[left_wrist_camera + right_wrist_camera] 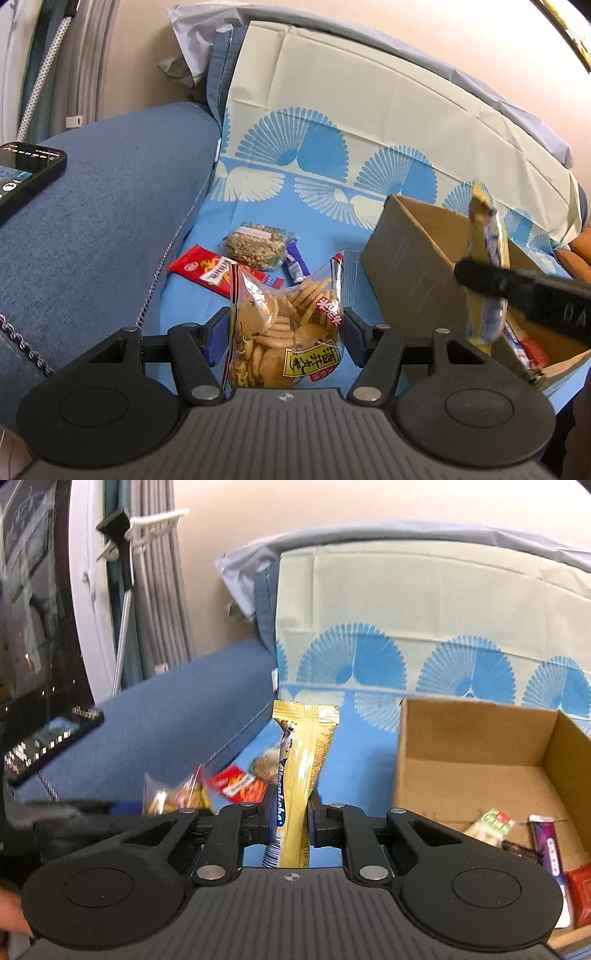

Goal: Organize snacks
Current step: 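Carry the cookie bag and wafer stick over the cardboard box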

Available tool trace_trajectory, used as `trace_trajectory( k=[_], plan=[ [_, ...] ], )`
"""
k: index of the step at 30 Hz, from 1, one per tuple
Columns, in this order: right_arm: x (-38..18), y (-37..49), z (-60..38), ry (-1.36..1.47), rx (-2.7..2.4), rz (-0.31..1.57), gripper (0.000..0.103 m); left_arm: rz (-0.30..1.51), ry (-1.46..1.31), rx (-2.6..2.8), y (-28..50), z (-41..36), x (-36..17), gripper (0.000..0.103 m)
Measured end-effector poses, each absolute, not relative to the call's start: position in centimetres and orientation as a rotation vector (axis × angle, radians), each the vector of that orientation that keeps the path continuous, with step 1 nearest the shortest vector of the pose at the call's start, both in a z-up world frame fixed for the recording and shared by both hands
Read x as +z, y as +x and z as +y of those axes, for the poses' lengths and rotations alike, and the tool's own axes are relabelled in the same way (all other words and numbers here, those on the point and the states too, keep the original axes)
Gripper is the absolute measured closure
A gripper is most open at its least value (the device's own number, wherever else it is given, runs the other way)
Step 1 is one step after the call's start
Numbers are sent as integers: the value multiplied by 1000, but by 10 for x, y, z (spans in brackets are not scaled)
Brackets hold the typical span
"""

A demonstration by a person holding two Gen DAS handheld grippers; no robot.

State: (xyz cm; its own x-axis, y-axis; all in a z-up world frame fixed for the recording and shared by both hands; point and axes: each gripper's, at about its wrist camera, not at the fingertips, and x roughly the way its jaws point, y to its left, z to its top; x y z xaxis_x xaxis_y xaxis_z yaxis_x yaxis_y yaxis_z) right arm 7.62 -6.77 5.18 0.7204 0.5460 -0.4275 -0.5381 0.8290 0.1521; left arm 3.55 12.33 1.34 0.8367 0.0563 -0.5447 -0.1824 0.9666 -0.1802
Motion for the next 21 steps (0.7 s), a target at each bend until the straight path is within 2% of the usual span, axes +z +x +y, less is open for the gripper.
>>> trace_trajectory(
  k=[8, 21],
  plan=[
    [66, 88, -97, 80, 542, 430, 87, 513, -214, 97, 39, 88, 45, 36],
    [74, 124, -168, 241, 327, 429, 87, 414, -182, -28, 88, 11, 107, 36]
  ],
)
